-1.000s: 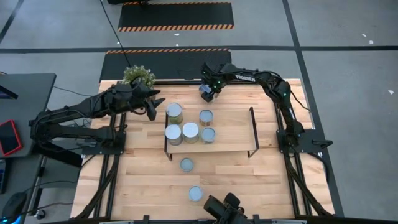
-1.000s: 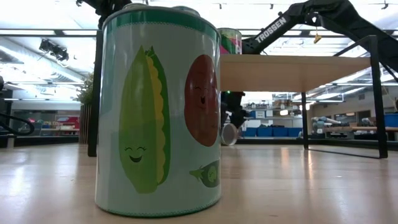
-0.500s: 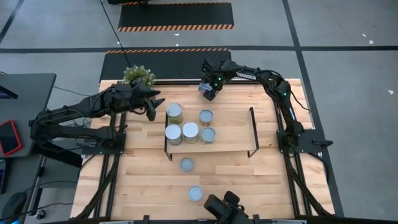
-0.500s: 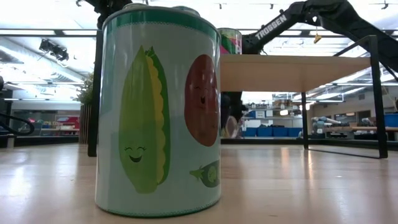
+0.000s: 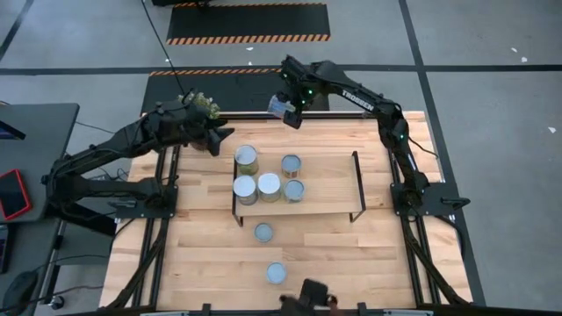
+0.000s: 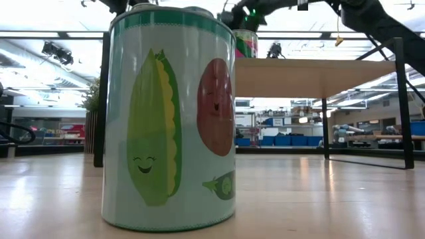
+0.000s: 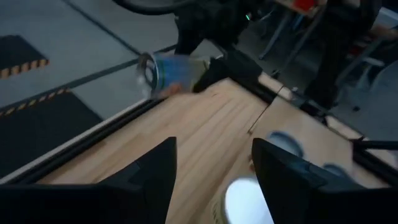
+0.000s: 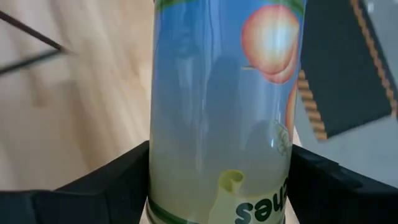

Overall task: Pick and place cans onto a shelf
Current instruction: Put the canned peaches on the shelf

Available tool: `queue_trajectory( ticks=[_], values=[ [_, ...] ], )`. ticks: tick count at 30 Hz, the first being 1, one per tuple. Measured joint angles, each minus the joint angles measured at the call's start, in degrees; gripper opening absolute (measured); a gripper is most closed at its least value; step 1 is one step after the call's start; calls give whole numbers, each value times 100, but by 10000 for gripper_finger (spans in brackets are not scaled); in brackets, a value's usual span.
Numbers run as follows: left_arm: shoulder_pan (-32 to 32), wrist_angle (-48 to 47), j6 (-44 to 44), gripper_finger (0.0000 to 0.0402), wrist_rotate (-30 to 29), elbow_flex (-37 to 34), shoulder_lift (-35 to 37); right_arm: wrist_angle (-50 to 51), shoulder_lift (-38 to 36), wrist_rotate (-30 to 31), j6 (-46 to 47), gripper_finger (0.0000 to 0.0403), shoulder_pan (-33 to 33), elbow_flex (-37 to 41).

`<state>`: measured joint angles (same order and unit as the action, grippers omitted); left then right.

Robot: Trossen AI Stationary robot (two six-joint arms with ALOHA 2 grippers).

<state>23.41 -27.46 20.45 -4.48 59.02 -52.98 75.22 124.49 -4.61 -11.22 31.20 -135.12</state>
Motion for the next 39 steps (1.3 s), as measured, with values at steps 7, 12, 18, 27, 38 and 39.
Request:
queue_trajectory(
  ticks=[7,12,18,27,38,39],
  values=[
    [411,621,-209,219,509,47,-450,-139,-365,35,73,319,-798,152],
    [506,418,-787,208,569,675,-1038,-110,-464,507,234,319,-1256,113],
    [636,-393,-1173,209,449,1637,-1864,-66,-471,871,457,319,-1466,10],
    [646,-543,-1525,205,867,1921,-2404,145,-619,833,717,319,-1471,12],
    [831,-467,-1925,204,989,1921,-2326,995,-1043,801,570,319,-1305,12],
    [863,-470,-1900,204,997,1921,-2327,1088,-1098,788,509,319,-1286,12]
  ],
)
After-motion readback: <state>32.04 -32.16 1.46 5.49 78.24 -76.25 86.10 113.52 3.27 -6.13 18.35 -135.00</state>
